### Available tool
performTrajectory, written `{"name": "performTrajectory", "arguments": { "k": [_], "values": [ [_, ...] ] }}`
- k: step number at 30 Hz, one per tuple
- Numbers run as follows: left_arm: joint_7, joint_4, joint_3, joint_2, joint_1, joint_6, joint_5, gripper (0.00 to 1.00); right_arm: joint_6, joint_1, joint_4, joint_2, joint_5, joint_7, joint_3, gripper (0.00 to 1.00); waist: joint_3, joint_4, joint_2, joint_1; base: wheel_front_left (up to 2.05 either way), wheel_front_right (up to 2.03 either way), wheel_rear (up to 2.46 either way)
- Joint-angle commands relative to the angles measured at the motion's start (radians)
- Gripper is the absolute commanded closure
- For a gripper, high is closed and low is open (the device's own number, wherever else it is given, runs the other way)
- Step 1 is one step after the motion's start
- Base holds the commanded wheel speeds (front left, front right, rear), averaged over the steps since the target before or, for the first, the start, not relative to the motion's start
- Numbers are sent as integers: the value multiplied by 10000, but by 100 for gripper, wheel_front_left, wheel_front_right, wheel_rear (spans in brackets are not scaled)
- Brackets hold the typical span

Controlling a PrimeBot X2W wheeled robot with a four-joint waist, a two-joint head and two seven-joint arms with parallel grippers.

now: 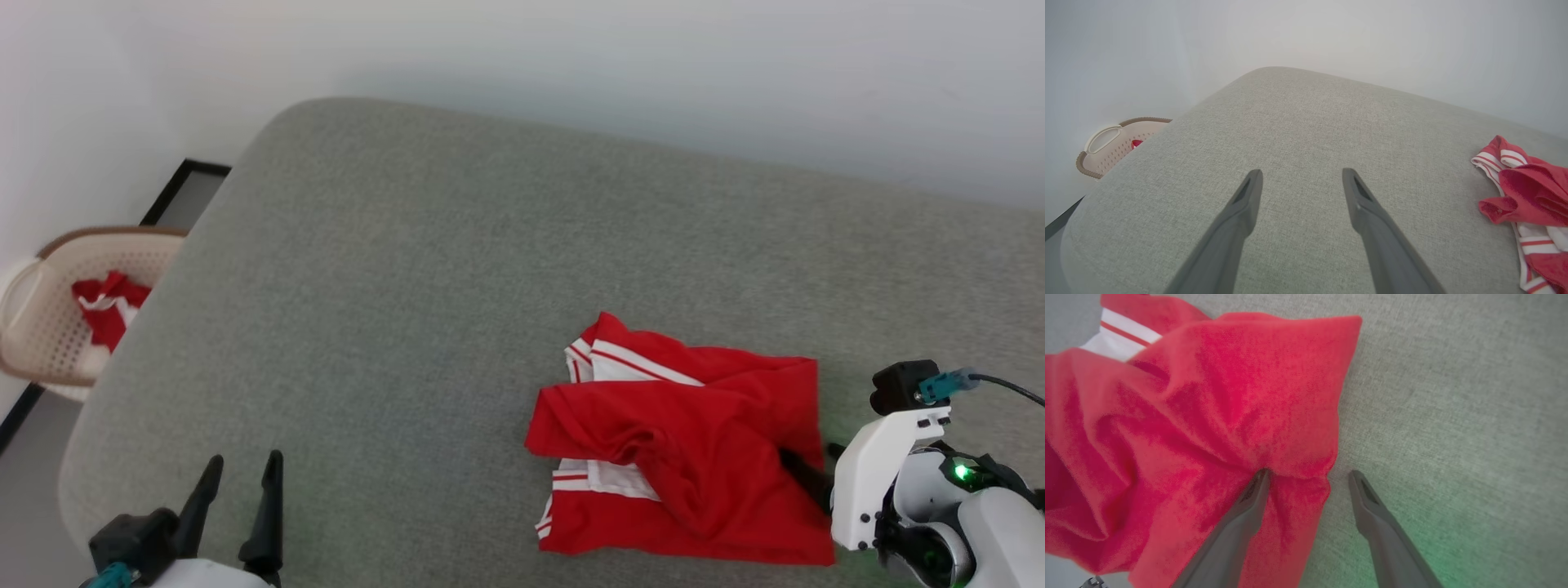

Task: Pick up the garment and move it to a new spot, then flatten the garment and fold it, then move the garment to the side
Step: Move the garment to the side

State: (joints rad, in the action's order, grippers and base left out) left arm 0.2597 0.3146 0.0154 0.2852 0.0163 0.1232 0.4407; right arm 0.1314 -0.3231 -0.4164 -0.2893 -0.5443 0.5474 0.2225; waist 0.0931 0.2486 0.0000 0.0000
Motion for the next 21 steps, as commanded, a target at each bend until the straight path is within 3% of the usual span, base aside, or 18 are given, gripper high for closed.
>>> {"name": "performTrajectory", "arguments": {
  "k": [1, 4, 5, 6, 7, 21],
  "values": [
    [33, 38, 15, -29, 105, 27, 62, 0, -17, -114, -51, 0, 31, 81, -36, 0, 324, 317, 0, 0, 0, 0, 0],
    [47, 170, 84, -80, 253, 45, 87, 0, -17, -189, -380, 172, -17, 475, -161, 0, 442, 420, 0, 0, 0, 0, 0],
    [51, 204, 82, -89, 290, 48, 100, 0, -17, -181, -454, 207, -60, 673, -95, 22, 475, 450, 0, 0, 0, 0, 0],
    [55, 235, 72, -87, 316, 52, 115, 0, -17, -176, -497, 249, -153, 829, -52, 78, 496, 470, 0, 0, 0, 0, 0],
    [57, 266, 59, -83, 336, 57, 137, 0, -15, -179, -538, 287, -255, 1015, -17, 100, 513, 485, 0, 0, 0, 0, 0],
    [57, -58, -232, -57, 437, 86, -51, 0, -18, -625, 181, -151, -37, 1046, -588, 100, 528, 115, 0, 0, 0, 0, 0]
  ]
}}
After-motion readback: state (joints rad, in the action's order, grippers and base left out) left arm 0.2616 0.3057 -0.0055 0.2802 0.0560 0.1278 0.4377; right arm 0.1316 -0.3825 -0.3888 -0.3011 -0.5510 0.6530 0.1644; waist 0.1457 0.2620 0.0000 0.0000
